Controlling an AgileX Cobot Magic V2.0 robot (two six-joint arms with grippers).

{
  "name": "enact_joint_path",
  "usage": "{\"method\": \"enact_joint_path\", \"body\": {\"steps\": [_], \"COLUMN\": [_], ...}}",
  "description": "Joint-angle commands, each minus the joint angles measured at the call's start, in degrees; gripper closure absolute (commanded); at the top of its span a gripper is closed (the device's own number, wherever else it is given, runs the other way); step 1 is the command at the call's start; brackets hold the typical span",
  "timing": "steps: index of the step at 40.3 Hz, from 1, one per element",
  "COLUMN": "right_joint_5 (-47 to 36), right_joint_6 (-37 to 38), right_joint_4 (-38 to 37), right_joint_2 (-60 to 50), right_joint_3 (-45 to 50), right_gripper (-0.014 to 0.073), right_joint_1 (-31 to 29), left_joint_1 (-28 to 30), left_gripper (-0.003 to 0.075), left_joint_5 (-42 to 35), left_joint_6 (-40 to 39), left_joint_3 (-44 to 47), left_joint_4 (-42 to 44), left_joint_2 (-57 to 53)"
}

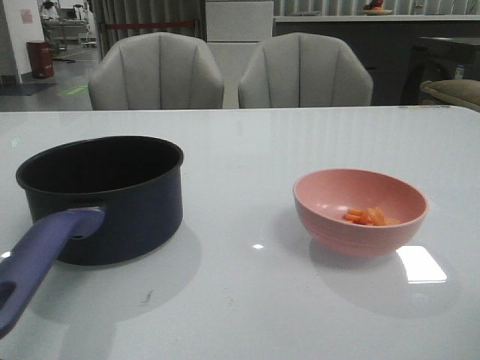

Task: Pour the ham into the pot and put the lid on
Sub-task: 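Lower the right gripper to the pink bowl rim and grasp it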

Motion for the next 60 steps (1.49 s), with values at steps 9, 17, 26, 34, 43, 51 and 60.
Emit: {"method": "enact_joint_path", "body": {"steps": [9, 17, 26, 34, 43, 51, 60], "right_joint_5": [-3.4, -1.1, 3.6, 8.8, 11.1, 13.2, 14.1], "right_joint_6": [-0.2, -0.2, -0.2, -0.2, -0.2, -0.3, -0.7], "right_joint_4": [0.1, 0.1, 0.1, 0.1, 0.1, 2.7, 4.9], "right_joint_2": [17.0, 30.7, 46.4, 60.6, 72.2, 80.0, 85.4], "right_joint_3": [-8.1, -16.1, -26.9, -36.3, -43.5, -47.9, -50.7], "right_gripper": [0.0067, 0.0067, 0.0067, 0.0067, 0.0067, 0.0067, 0.007], "right_joint_1": [0.1, 1.8, 4.5, 4.5, 4.5, 4.5, 4.5], "left_joint_1": [-0.5, -0.5, -0.5, -0.5, -0.5, -0.5, -0.5], "left_gripper": [0.0148, 0.0148, 0.0148, 0.0148, 0.0148, 0.0148, 0.0148], "left_joint_5": [-5.1, -5.1, -5.1, -5.1, -5.1, -5.1, -5.1], "left_joint_6": [-0.2, -0.2, -0.2, -0.2, -0.2, -0.2, -0.2], "left_joint_3": [-1.5, -1.5, -1.5, -1.5, -1.5, -1.5, -1.5], "left_joint_4": [-0.5, -0.5, -0.5, -0.5, -0.5, -0.5, -0.5], "left_joint_2": [0.7, 0.7, 0.7, 0.7, 0.7, 0.7, 0.7]}}
